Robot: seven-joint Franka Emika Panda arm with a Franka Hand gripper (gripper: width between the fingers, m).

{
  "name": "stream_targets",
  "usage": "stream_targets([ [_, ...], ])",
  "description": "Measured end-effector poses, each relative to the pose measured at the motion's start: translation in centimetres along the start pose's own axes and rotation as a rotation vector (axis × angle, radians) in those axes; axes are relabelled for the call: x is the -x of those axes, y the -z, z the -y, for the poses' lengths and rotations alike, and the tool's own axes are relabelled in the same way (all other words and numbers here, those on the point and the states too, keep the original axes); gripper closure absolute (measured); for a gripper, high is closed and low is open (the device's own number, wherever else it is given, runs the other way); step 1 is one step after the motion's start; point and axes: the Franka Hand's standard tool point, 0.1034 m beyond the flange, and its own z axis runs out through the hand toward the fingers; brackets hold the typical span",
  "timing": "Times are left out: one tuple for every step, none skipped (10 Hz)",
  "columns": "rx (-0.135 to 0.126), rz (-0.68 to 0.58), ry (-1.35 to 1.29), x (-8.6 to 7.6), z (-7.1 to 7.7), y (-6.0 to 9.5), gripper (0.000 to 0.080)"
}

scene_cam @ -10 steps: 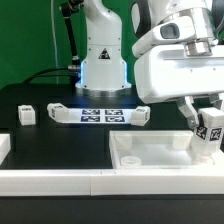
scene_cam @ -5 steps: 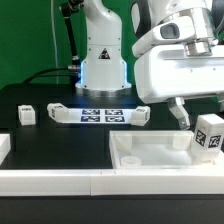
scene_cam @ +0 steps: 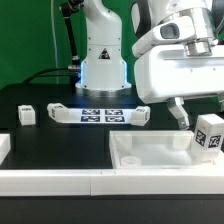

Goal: Assemble square table

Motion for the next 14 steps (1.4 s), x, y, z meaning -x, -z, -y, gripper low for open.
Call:
stream_targets([
  [0.000, 0.000, 0.000, 0.0, 0.0, 0.0, 0.0150],
  [-0.002, 0.005, 0.000, 0.0, 0.0, 0.0, 0.0150],
  [-0.012, 0.031, -0.004, -0.6, -0.2, -0.1, 0.0150],
  [-0.018, 0.039, 0.001, -1.7, -0.4, 0.0, 0.0150],
  [-0.017, 0.040, -0.003, -1.8, -0.7, -0.2, 0.0150],
  [-0.039, 0.098, -0.014, -1.2, -0.2, -0.5, 0.0150],
  [-0.071, 0.188, -0.021, -1.2, 0.4, -0.6, 0.0150],
  [-0.085, 0.238, -0.021, -1.6, 0.4, -0.5, 0.0150],
  [-0.097, 0.300, -0.038, -1.0, 0.6, -0.5, 0.0150],
  [-0.114, 0.378, -0.048, -0.4, 0.9, -0.4, 0.0150],
  [-0.117, 0.400, -0.045, -0.2, 0.6, -0.5, 0.0150],
  [-0.142, 0.489, -0.048, 0.5, 0.6, -0.3, 0.0150],
  [-0.164, 0.548, -0.051, 0.3, 0.6, 0.0, 0.0150],
  [-0.171, 0.561, -0.049, 0.0, 0.8, -0.2, 0.0150],
])
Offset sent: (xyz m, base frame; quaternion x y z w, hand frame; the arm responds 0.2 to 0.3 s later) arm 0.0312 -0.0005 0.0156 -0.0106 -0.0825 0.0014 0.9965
